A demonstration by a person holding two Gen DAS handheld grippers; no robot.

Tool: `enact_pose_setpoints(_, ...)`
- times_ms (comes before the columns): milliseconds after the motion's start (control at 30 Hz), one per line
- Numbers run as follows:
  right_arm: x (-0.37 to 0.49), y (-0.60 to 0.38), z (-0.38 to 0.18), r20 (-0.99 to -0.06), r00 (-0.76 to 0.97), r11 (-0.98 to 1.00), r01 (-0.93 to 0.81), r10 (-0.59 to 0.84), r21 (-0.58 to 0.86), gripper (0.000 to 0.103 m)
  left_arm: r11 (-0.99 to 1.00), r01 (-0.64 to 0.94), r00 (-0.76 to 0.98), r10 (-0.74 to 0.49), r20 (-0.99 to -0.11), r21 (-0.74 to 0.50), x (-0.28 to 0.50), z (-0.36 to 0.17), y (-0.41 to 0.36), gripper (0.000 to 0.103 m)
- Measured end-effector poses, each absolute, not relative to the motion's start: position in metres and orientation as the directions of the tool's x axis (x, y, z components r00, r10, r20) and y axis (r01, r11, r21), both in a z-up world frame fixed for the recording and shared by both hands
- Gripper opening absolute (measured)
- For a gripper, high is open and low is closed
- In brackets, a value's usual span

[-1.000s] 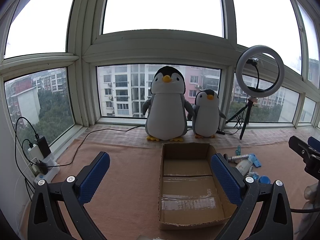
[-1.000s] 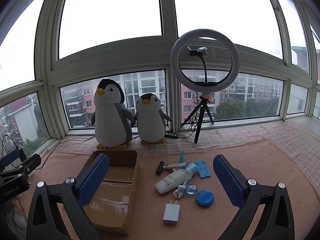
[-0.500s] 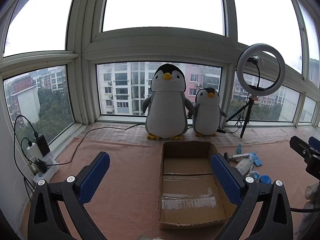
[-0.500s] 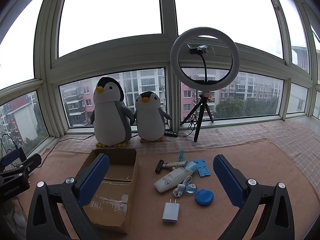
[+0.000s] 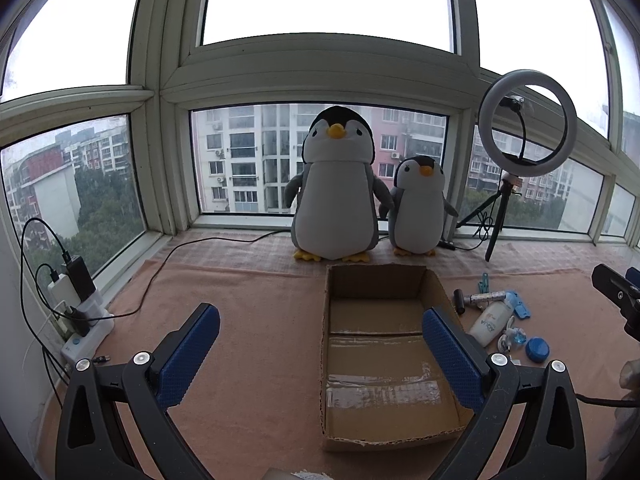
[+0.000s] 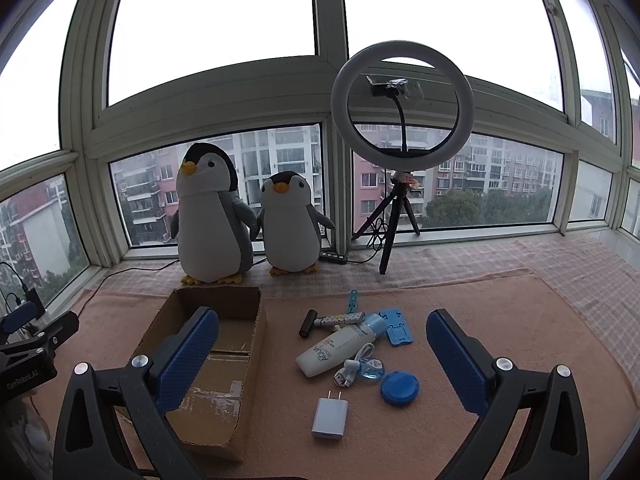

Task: Organize rigid objects
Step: 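Move the right tool to the white charger and close on it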

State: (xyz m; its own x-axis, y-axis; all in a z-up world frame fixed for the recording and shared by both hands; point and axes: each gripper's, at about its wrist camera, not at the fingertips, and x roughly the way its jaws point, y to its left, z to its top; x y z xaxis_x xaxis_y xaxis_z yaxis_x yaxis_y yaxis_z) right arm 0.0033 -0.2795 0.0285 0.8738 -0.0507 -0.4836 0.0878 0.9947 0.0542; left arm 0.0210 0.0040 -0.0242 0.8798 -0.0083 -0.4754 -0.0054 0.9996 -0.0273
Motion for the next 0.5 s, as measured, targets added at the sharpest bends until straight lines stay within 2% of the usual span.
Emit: enact_pose_setpoints(500,-0.001,-0.335,-0.008,-0.598,0.792,0.983,0.18,-0.123,0.036,0.103,0.996,-0.017,0.739,-0.05,-0.672,-0.093,0.067,-0.107,0.02,0.102)
